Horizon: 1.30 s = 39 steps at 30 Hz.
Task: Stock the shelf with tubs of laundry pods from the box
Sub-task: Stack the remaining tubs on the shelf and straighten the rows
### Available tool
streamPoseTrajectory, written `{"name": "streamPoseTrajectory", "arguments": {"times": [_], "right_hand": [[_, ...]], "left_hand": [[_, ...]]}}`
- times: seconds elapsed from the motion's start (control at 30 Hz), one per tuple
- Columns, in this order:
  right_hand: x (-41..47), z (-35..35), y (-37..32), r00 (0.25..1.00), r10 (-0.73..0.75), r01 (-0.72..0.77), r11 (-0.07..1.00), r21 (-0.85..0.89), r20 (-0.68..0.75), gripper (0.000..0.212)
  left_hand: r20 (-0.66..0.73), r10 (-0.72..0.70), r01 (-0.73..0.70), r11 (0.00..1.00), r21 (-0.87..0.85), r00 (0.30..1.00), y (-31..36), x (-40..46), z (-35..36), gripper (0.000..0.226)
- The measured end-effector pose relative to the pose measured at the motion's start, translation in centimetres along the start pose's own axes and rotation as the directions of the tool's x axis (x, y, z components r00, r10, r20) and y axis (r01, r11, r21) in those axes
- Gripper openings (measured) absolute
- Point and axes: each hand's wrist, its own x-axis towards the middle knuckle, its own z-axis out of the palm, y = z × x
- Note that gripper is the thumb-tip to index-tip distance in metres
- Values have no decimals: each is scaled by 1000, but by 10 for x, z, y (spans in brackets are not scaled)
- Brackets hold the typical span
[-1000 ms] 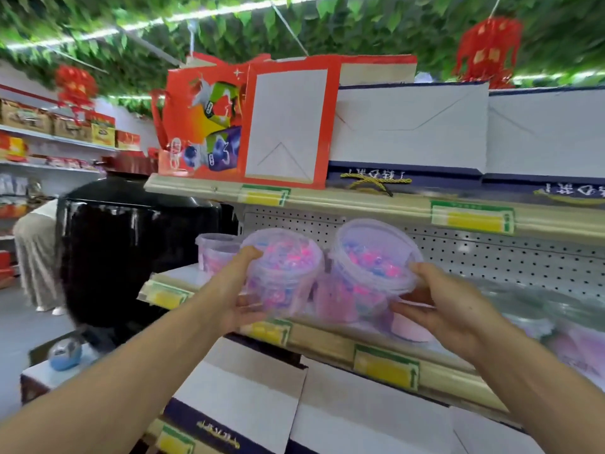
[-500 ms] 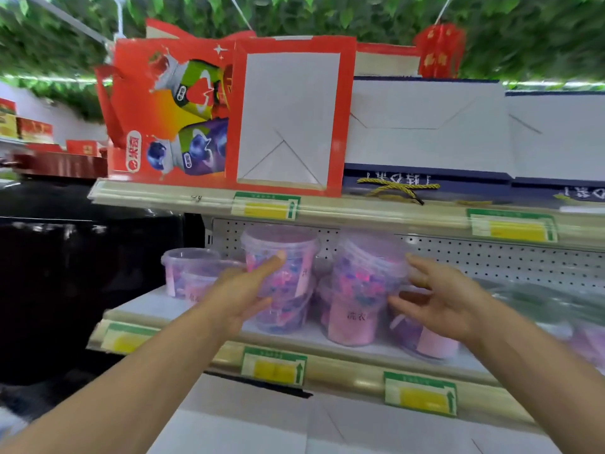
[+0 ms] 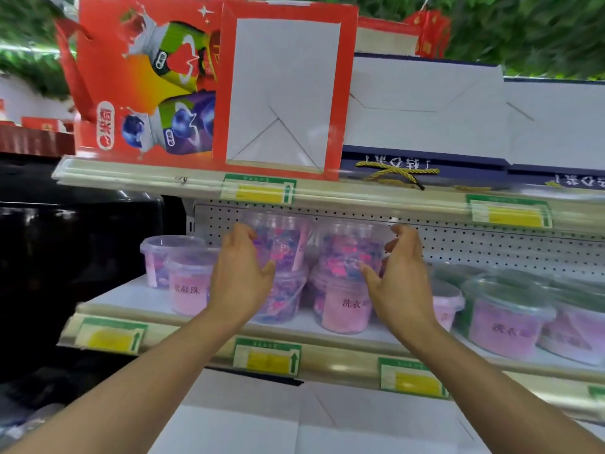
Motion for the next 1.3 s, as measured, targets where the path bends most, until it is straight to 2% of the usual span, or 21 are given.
{"name": "streamPoseTrajectory", "arguments": {"times": [0.13,0.27,0.33,0.43,0.57,0.7,0.93,1.07,1.17,1.3], "right_hand": [[-1,4,8,987,-66,97,971,-218,145,75],[-16,-6,21,968,-158,207,942,-264,193,82],[-29,-15,26,950,-216,270,931,-246,226,76],[-53,-30,39,893,-381,427,886,-182,239,64],[-90,-48,74,790,-500,572,810,-132,354,47],[-129,-63,127,712,-464,573,818,-53,528,41],[-199,-88,229,575,-285,444,896,1,767,41],[-249,-97,285,492,-184,359,933,-6,851,43],[-289,-103,326,422,-90,304,951,-47,902,43],[-337,-110,373,326,50,225,966,-129,944,39]], "left_hand": [[126,29,-45,990,131,992,-5,-13,3,62],[179,66,-110,962,250,982,-8,-31,1,73],[174,100,-148,946,288,980,-4,-43,-1,70],[184,182,-235,916,324,966,10,-69,-2,58],[319,157,-270,898,347,935,34,-119,10,41],[465,45,-227,911,344,884,59,-181,43,31],[611,-174,-99,917,386,772,90,-312,120,28],[695,-304,-21,909,417,652,89,-387,150,24],[761,-341,-14,909,417,552,81,-437,166,16],[796,-430,32,886,462,427,64,-492,182,31]]}}
